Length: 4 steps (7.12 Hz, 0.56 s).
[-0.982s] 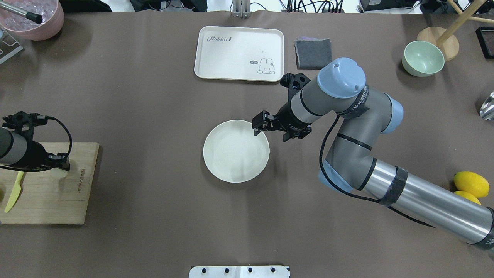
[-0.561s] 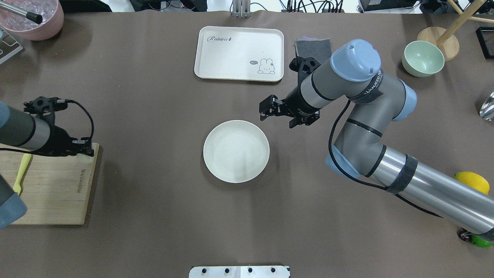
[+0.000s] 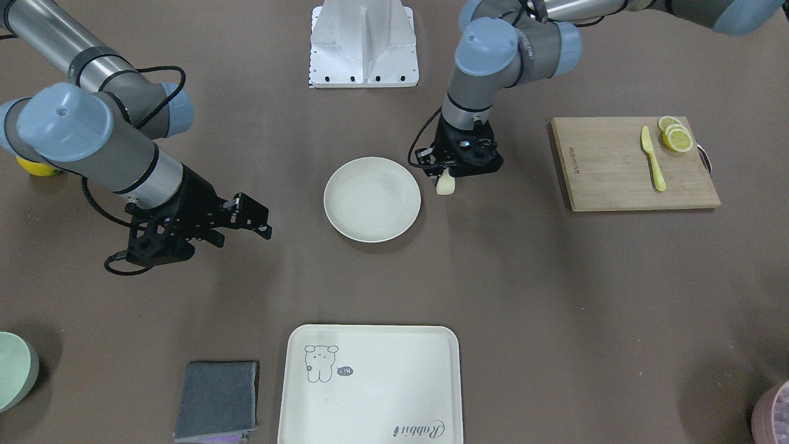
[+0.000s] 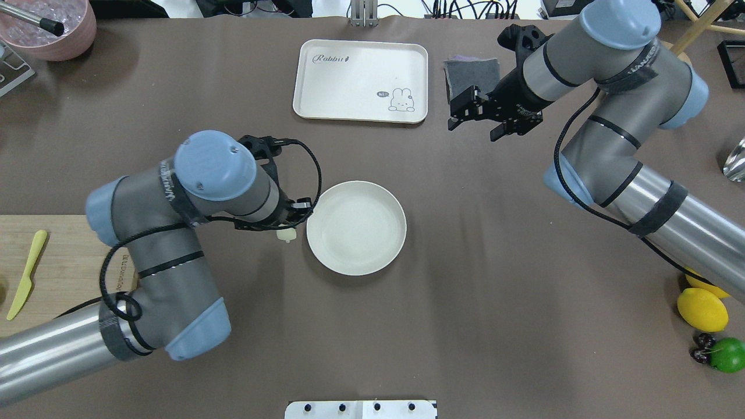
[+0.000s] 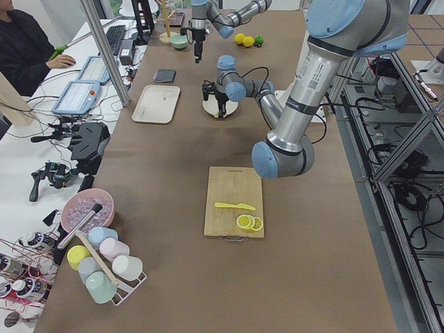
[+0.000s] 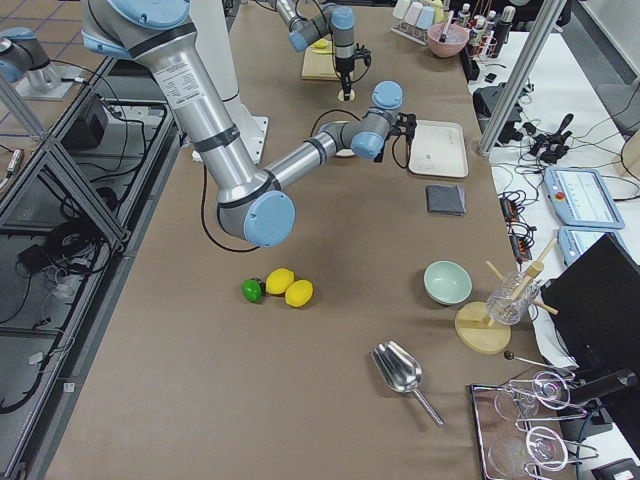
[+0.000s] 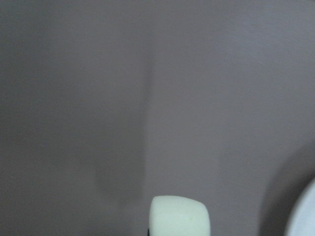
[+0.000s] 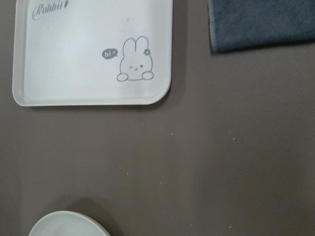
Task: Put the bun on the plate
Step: 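Carry the bun with the left gripper over the plate and lower it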
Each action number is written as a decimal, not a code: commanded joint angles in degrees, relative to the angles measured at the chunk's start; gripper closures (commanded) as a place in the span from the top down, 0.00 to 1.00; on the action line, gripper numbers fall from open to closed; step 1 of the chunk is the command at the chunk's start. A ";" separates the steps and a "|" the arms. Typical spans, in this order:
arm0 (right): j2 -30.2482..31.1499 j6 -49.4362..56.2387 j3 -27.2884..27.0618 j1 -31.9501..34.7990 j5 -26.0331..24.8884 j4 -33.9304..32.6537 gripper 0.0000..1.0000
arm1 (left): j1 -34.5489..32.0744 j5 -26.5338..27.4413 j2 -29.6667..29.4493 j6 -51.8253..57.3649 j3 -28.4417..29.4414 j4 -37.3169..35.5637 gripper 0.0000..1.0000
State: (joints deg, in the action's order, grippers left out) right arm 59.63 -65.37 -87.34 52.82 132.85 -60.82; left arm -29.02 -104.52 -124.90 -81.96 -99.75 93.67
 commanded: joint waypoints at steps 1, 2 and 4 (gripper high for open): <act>3.64 2.71 -2.03 3.68 1.71 0.35 1.00 | 3.87 4.56 -8.49 -3.02 7.94 1.67 0.31; 4.53 2.62 -4.05 3.69 1.19 0.44 1.00 | 4.32 5.54 -12.52 -4.51 15.73 6.22 0.31; 6.03 2.62 -4.94 3.51 1.09 0.53 1.00 | 4.32 9.39 -13.53 -4.17 20.99 12.05 0.31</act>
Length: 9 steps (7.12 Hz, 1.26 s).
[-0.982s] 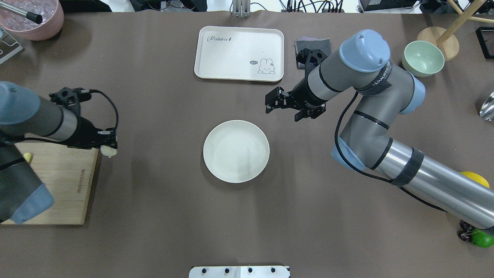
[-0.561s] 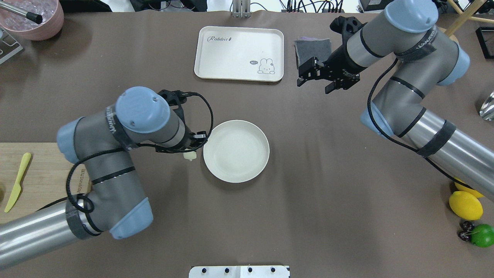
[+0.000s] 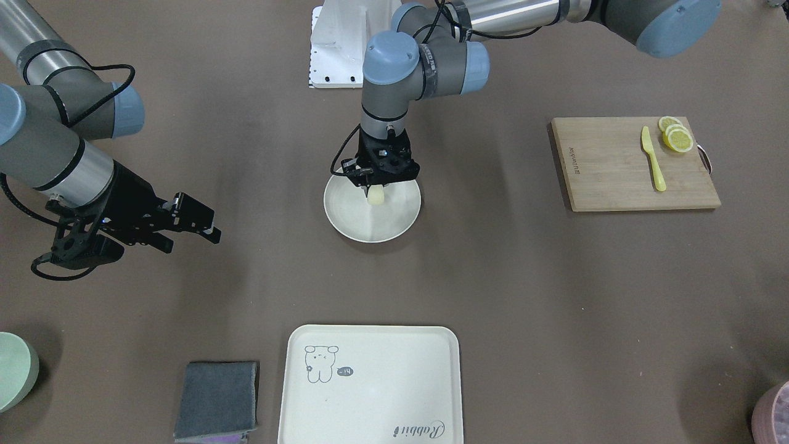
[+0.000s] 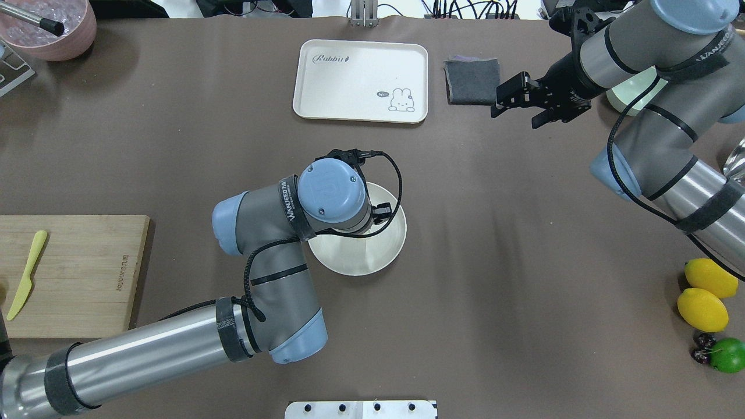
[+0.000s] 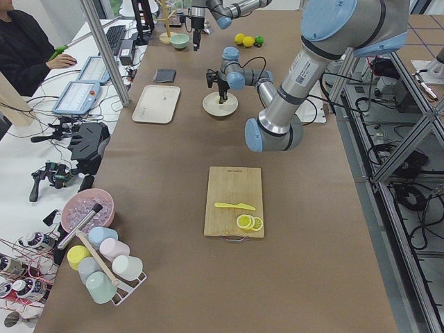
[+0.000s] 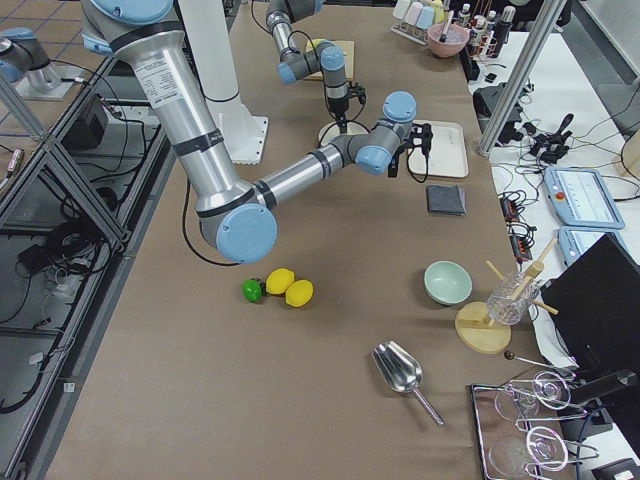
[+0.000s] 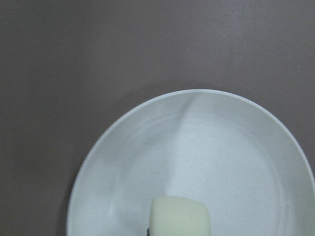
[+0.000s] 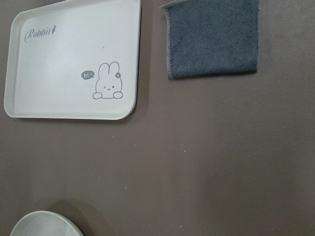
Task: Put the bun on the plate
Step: 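Carry the bun with the left gripper over the plate and lower it, then open the left gripper to release the bun onto the plate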
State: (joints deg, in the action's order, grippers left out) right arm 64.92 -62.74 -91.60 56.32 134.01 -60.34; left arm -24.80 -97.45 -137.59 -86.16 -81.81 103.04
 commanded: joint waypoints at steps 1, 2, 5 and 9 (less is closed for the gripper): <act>0.73 -0.02 -0.77 -0.16 -0.15 0.05 1.00 | 0.11 2.62 -0.49 0.55 3.50 2.70 0.32; 0.91 -0.80 -1.47 0.02 -0.15 0.05 1.00 | -0.07 3.14 -0.49 3.25 3.33 2.52 0.82; 3.27 -0.20 -2.53 -0.16 0.55 0.14 1.00 | -0.51 2.97 0.73 5.13 -3.14 0.34 0.98; 6.34 3.30 -3.14 1.24 0.47 0.13 1.00 | -19.07 -12.97 18.95 27.17 -28.38 -15.68 0.98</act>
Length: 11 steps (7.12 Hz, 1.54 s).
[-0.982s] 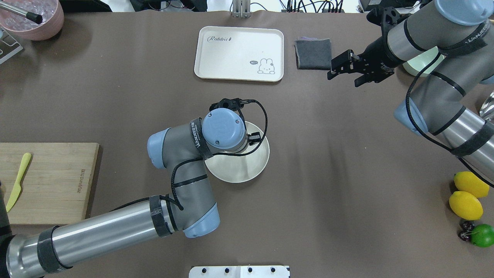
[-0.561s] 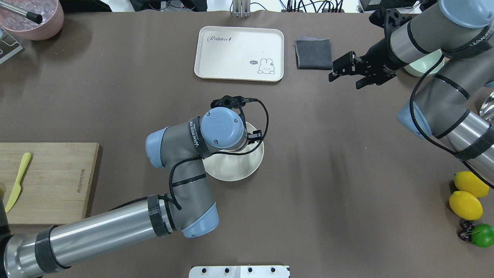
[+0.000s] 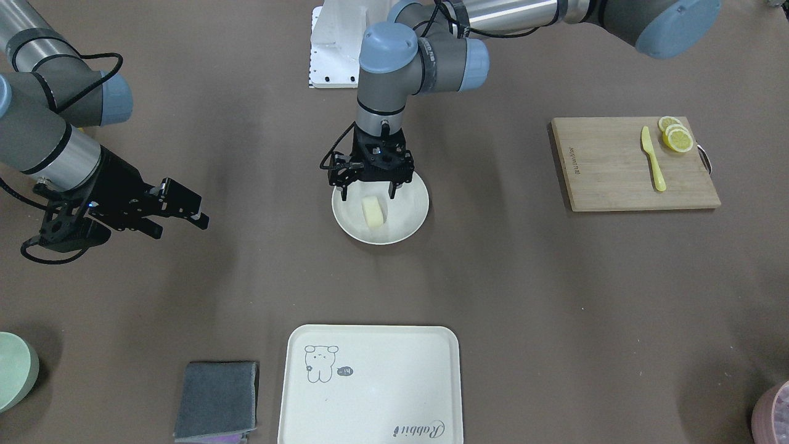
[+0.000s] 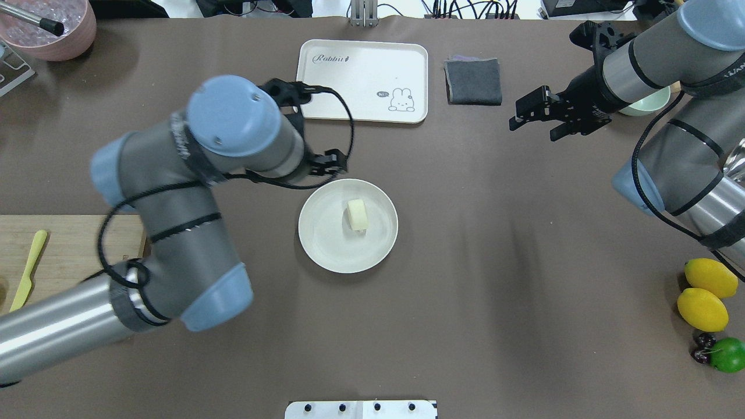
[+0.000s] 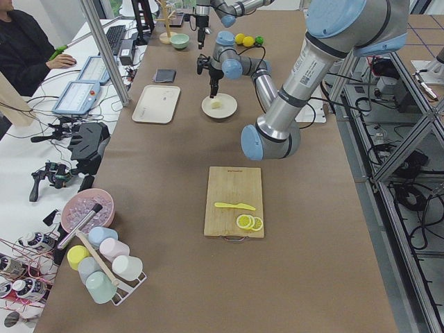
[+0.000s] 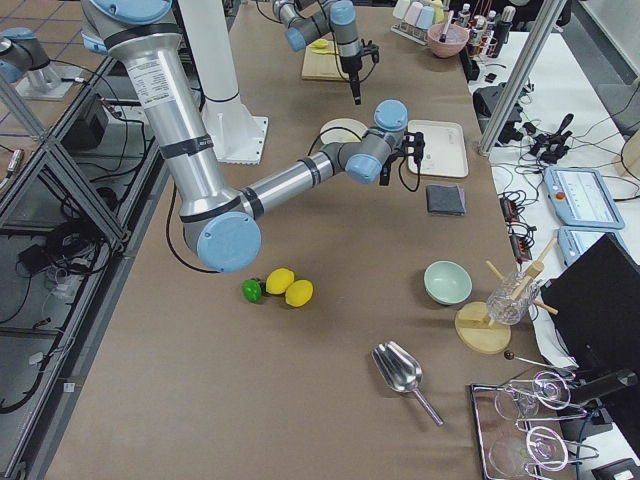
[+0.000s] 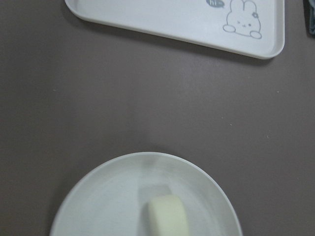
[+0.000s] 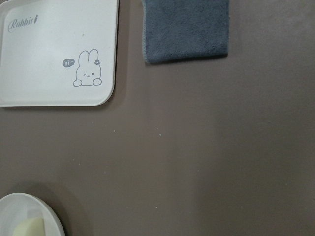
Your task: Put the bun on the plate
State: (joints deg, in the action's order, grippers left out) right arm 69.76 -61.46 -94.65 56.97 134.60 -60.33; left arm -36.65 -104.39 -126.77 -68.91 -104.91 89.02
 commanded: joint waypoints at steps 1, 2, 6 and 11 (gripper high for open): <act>2.91 2.22 -2.27 1.73 0.13 -0.23 1.00 | -14.69 -12.87 12.81 18.29 -5.13 -1.56 0.98; 5.53 2.48 -3.86 3.75 1.18 -0.49 1.00 | -21.90 -20.07 18.25 25.42 -6.17 -1.39 0.98; 13.73 33.47 -2.65 17.35 5.15 -11.21 1.00 | -47.33 -29.99 30.79 73.84 6.62 -0.95 0.98; 13.30 76.84 2.45 33.29 -1.98 -38.19 1.00 | -53.96 -29.73 30.70 85.52 16.40 -0.95 0.98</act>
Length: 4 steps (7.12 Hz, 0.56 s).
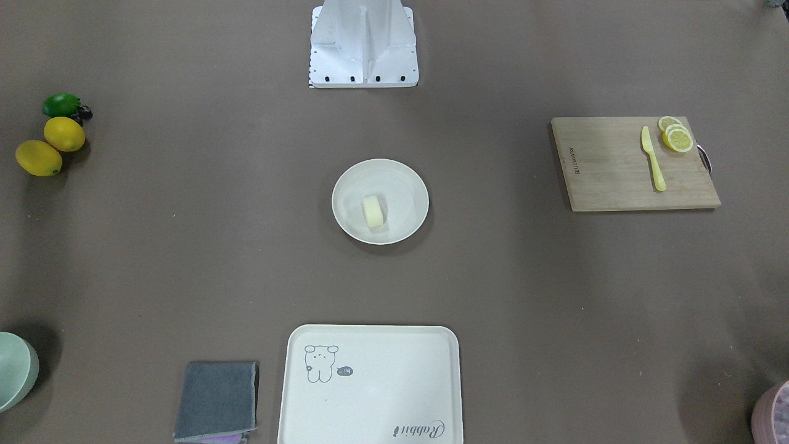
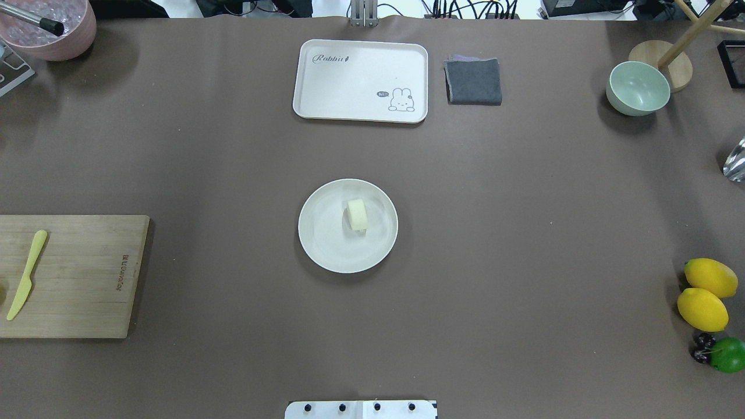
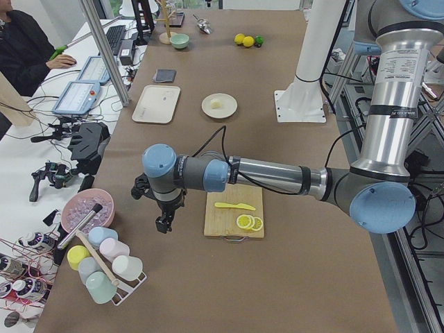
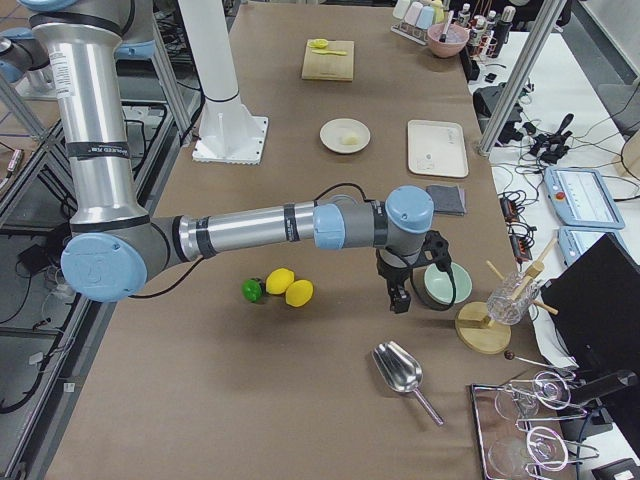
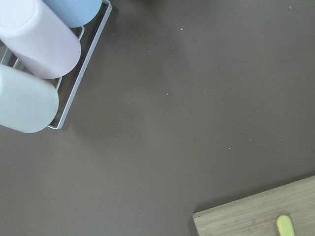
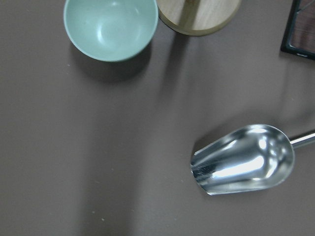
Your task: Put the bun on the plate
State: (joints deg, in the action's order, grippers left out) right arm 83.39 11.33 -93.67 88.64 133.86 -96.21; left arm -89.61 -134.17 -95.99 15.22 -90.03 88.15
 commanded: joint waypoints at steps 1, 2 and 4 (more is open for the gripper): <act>0.01 3.88 1.90 1.62 -0.71 -2.14 1.00 | -1.18 0.05 0.19 1.22 1.61 -0.26 0.98; 0.10 4.58 1.39 1.62 -0.44 -2.05 1.00 | -3.01 0.22 0.62 1.30 1.87 -0.17 0.98; 0.01 4.50 3.13 0.05 -1.41 -1.70 1.00 | -3.90 -0.04 3.95 1.39 1.35 0.35 0.98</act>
State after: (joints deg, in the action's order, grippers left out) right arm 83.38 15.87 -91.29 89.67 132.78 -98.02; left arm -92.61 -134.02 -93.96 16.49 -88.42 88.21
